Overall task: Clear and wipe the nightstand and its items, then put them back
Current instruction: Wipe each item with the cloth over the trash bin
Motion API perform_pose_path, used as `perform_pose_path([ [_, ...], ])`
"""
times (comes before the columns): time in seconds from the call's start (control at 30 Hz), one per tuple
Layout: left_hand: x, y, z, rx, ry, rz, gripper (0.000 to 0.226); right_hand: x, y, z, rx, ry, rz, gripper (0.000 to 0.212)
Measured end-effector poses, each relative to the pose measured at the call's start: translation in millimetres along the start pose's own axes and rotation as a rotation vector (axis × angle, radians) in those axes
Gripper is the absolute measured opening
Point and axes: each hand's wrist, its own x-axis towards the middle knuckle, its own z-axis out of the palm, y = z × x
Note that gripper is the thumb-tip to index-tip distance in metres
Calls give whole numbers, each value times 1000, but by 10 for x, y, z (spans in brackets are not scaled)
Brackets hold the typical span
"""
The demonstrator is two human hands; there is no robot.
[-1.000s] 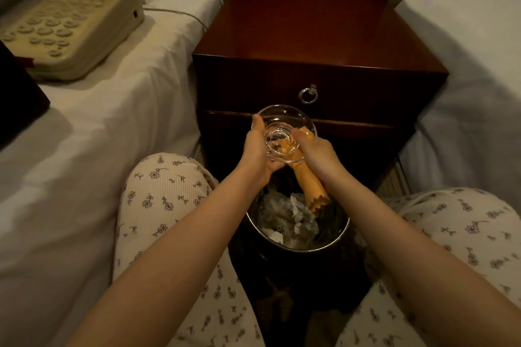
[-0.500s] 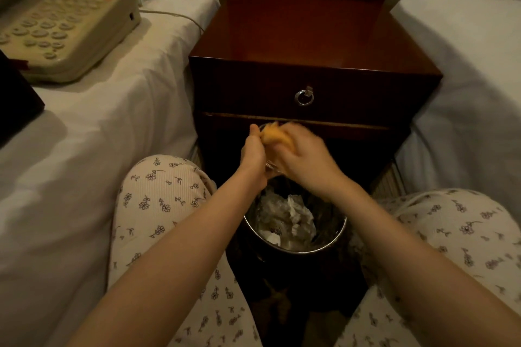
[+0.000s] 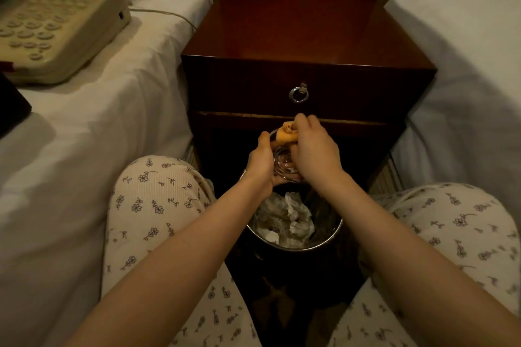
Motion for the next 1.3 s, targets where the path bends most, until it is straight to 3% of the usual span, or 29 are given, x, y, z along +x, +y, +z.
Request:
perform_pose_path([
  [0.17,61,8,-26,29,119,65,49,-17,49,26,-170,-134,108,46],
  [0.23,51,-12,-29,130,145,94,46,-29,60,24,-162,-240,212,46],
  [0.3,30,-22,-24,161,154,102,45,-40,55,15,-107,-223,240,43],
  [0.4,23,-14,-13,120,144,86,42,-99,-30,65,30,-90,43,37],
  [0.5,38,-21,-39,123,163,98,43,-163,-75,155,-21,-183,-70,42],
  [0.63,22,-17,-42,156,172,159,44,-130,20,102,-173,-220,127,47],
  [0.73,8,-21,-23,177,153,212,42,-114,71,7,-162,-154,237,44],
  [0.83,12,-7,-49,161,176,226,43,-132,55,-10,37,-76,112,38],
  [0.93,30,2,-94,181,222,260,46,-223,-51,90,94,-209,-132,37],
  [1.0,26,14,-115,172,244,271,46,-246,-31,141,9,-218,-108,39],
  [1.13,10,-6,-120,201,236,272,41,-207,86,59,-48,-174,130,37],
  [1.23,12,12,-143,161,228,278,45,-281,17,-14,197,-100,-30,29],
  [1.3,8,35,-170,183,245,312,48,-363,-40,6,162,-198,-188,31],
])
